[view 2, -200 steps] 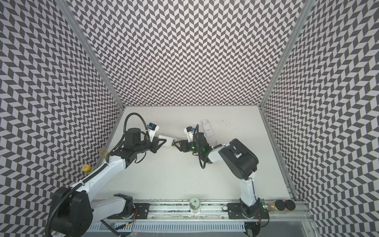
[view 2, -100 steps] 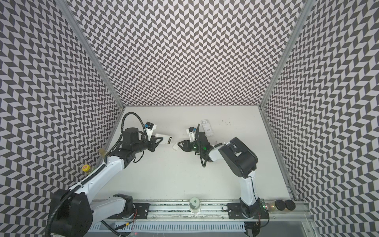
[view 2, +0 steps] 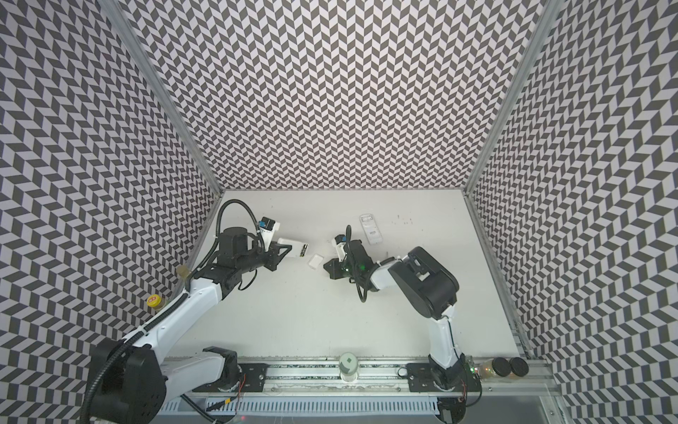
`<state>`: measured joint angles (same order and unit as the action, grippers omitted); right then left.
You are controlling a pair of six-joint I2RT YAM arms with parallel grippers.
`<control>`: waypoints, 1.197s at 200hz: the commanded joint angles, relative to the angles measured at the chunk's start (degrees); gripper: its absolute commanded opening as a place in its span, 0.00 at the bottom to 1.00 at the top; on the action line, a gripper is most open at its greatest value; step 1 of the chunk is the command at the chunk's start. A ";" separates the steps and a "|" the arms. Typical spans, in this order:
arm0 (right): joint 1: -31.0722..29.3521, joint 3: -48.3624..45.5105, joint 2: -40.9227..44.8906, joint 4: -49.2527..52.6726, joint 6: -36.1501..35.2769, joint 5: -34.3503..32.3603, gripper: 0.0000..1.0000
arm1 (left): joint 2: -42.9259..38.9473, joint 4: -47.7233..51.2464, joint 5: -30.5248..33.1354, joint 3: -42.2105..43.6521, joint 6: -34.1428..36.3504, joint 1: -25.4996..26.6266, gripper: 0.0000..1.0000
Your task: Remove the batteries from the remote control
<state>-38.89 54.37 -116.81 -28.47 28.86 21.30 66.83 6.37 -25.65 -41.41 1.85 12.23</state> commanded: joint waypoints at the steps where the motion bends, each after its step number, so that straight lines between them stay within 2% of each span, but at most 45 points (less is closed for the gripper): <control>1: -1.44 4.16 -3.69 -0.48 -0.87 0.53 0.12 | -1.70 -0.31 -1.10 -2.84 -0.25 -0.45 0.00; 75: -2.94 19.79 -15.19 -2.66 0.19 2.37 0.12 | -2.00 -0.42 -0.42 -2.78 -0.54 -0.52 0.00; 108: -2.94 20.50 -13.45 -3.97 -0.44 2.65 0.12 | -2.06 -0.74 -0.89 -2.11 -0.80 -0.33 0.00; 136: -1.47 13.18 -4.87 -3.92 -2.20 0.21 0.13 | -1.83 -0.77 -2.00 -1.73 -2.97 0.60 0.00; 178: 1.32 -3.27 14.51 -2.64 -5.96 -5.19 0.21 | 0.66 -4.23 -3.59 1.78 -11.93 4.04 0.00; 201: 2.71 -10.22 26.43 2.11 -9.15 -10.59 0.29 | 2.71 -7.23 -5.53 4.17 -19.62 4.73 0.00; 239: 3.70 -18.93 43.51 13.59 -12.77 -24.28 0.48 | 4.26 -10.32 -5.32 8.38 -29.74 4.60 0.00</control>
<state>-35.53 40.40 -80.84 -22.63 19.90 7.77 71.00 1.48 -29.50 -35.03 -18.39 16.99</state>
